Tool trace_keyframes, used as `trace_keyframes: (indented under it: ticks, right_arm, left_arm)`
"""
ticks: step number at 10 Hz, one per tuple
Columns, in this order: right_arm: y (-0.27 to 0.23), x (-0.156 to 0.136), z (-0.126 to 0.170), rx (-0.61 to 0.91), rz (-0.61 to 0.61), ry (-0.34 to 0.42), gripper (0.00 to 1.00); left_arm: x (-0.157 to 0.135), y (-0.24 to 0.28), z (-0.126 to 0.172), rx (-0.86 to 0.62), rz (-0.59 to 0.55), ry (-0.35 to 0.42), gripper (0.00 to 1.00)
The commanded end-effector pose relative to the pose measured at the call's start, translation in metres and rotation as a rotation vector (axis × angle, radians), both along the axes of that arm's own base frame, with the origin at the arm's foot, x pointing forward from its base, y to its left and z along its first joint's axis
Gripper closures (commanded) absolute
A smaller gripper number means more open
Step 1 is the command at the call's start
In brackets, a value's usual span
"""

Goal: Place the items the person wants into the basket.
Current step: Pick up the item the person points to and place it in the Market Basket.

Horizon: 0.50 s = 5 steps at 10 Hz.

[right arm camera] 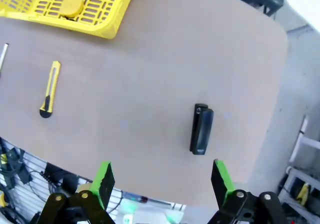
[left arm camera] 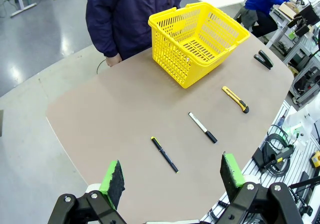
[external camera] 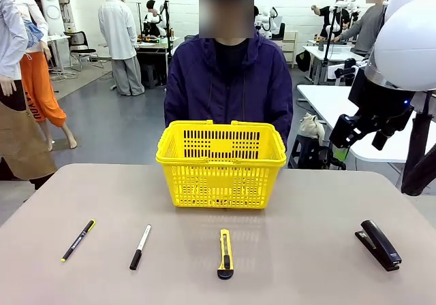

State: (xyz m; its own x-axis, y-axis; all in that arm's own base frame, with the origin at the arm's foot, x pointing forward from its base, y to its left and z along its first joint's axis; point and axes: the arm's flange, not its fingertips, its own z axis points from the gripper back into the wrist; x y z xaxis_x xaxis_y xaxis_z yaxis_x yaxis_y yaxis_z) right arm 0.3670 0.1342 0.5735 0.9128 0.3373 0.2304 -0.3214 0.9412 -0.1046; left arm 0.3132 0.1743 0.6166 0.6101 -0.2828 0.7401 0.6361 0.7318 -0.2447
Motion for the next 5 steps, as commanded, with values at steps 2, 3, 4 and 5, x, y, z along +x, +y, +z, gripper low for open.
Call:
trace_keyframes:
  ticks: [2,3,4,5]
  right_arm:
    - [0.0026,-0.0046,0.0038,-0.013,0.014,-0.014,0.00]
    - [0.0026,-0.0046,0.0038,-0.013,0.014,-0.014,0.00]
    - [0.0026,-0.0046,0.0038,-0.013,0.014,-0.014,0.00]
    - [0.0026,-0.0046,0.0038,-0.013,0.014,-0.014,0.00]
  left_arm:
    - [-0.0003,0.0006,-0.0002,-0.012,-0.013,-0.019,0.00]
    - [-0.0003,0.0006,-0.0002,-0.012,-0.013,-0.019,0.00]
    - [-0.0003,0.0006,-0.0002,-0.012,-0.013,-0.019,0.00]
    - [-0.0003,0.0006,-0.0002,-0.012,-0.013,-0.019,0.00]
